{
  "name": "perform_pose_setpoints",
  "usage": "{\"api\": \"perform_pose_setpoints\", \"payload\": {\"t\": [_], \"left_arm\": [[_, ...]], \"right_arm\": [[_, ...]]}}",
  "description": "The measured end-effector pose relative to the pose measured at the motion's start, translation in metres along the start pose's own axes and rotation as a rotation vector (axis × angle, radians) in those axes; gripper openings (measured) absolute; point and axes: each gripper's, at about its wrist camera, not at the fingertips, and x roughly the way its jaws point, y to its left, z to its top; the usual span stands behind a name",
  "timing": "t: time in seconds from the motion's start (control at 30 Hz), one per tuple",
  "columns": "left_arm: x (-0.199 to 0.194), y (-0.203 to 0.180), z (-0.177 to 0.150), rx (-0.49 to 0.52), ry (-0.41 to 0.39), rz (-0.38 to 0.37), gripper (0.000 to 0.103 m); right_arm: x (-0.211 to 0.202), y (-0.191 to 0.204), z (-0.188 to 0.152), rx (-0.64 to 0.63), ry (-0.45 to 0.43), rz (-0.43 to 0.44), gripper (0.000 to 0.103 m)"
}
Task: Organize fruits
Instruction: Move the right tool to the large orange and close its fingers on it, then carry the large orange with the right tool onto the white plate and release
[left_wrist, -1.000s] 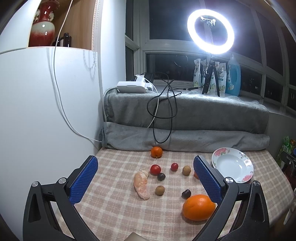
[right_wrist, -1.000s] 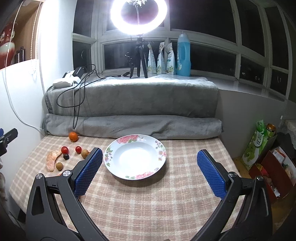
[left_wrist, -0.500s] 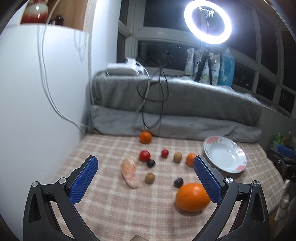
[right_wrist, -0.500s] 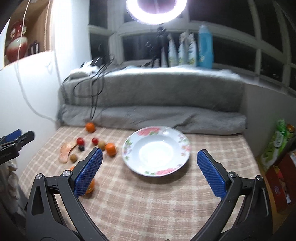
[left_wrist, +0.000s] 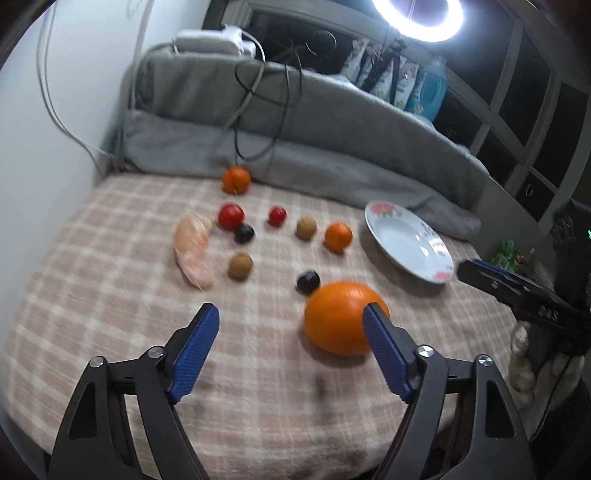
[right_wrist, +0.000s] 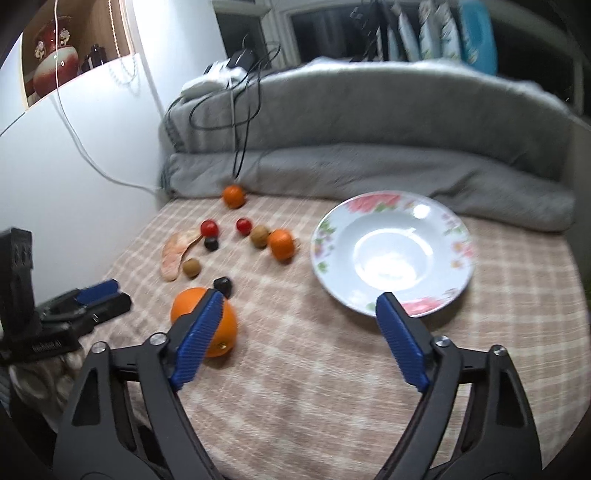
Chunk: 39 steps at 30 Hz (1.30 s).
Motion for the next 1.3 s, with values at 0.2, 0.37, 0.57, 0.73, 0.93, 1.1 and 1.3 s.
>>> {"api": "perform_pose_setpoints", "payload": {"t": [0.2, 0.37, 0.57, 0.73, 0.93, 1.1, 1.3], "left_arm": [[0.019, -0.004, -0.009, -0.013, 0.075, -0.085, 0.068], [0.031, -0.008, -0.014, -0.027, 0.123, -0.158, 0.065], [0.036, -0.014, -0.014, -0.019, 0.148, -0.186, 0.061], [0.041, -0.015, -0.016, -0.008, 0.16, -0.19, 0.06], [0.048, -0.013, -0.014, -0.001, 0.171, -0.194, 0.056], [0.052, -0.012, -0.016, 0.008, 0.179, -0.192, 0.05], [0.054, -0.011, -0.016, 0.016, 0.179, -0.188, 0.05]], "right_arm": [[0.031, 0.014, 0.001, -0.018, 0.098, 0.103, 0.07], [0.047, 0.024, 0.002, -0.03, 0.16, 0.183, 0.067], [0.064, 0.035, 0.003, -0.03, 0.227, 0.288, 0.067], [0.081, 0.042, 0.003, -0.029, 0.279, 0.334, 0.067], [0.094, 0.045, 0.003, -0.021, 0.324, 0.375, 0.067], [0.099, 0.045, 0.003, -0.021, 0.343, 0.381, 0.067], [0.102, 0.044, 0.004, -0.016, 0.352, 0.385, 0.067]]}}
